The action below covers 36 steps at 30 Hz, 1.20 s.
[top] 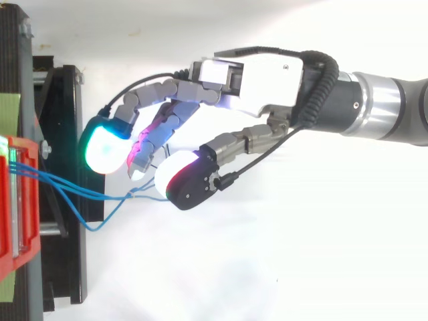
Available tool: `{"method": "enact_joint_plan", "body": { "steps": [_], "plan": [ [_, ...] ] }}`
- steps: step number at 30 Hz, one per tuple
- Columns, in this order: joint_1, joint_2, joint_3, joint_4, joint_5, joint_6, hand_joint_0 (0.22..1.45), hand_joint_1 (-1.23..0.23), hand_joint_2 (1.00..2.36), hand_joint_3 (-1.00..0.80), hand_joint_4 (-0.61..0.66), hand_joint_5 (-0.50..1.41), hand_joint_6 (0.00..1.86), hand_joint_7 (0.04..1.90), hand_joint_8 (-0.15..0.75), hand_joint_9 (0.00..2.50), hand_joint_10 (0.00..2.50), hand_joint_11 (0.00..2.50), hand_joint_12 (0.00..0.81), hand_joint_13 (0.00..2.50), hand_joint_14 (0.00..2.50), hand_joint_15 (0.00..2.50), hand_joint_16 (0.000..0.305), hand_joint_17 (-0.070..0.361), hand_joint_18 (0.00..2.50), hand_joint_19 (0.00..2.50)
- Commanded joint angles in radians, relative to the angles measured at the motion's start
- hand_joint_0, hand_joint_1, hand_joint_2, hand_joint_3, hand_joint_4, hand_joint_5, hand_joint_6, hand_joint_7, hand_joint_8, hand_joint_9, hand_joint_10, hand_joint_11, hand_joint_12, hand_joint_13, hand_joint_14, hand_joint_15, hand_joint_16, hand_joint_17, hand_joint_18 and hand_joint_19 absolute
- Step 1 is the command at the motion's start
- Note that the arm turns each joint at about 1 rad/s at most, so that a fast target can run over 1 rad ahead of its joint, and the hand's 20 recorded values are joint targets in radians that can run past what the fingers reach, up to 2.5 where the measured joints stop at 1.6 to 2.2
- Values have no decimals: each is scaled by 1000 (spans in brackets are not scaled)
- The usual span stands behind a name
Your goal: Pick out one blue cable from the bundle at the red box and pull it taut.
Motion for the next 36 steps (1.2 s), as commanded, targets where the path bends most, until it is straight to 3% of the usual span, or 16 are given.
{"method": "enact_joint_plan", "body": {
  "steps": [1, 11, 15, 19, 36],
  "plan": [
    [0, -11, 0, 14, 0, -23, 588, -568, 1003, -464, 286, -141, 502, 812, 284, 926, 11, 375, 353, 840, 14, 408, 50, 112, 726, 586],
    [5, -13, 0, 53, 0, -58, 592, -582, 1002, -468, 288, -141, 502, 814, 284, 932, 11, 381, 352, 847, 15, 423, 50, 112, 731, 587],
    [11, -20, 0, 56, 1, -100, 593, -587, 1002, -469, 287, -141, 502, 814, 284, 931, 11, 385, 354, 850, 14, 420, 49, 111, 733, 595],
    [15, -28, 0, 86, 1, -100, 595, -592, 1002, -471, 284, -141, 502, 818, 286, 931, 11, 380, 353, 851, 14, 420, 50, 112, 737, 588],
    [31, -29, 0, 84, -11, -114, 609, -612, 1005, -446, 284, -126, 503, 926, 282, 930, 12, 389, 350, 859, 15, 427, 49, 111, 747, 594]
  ]
}}
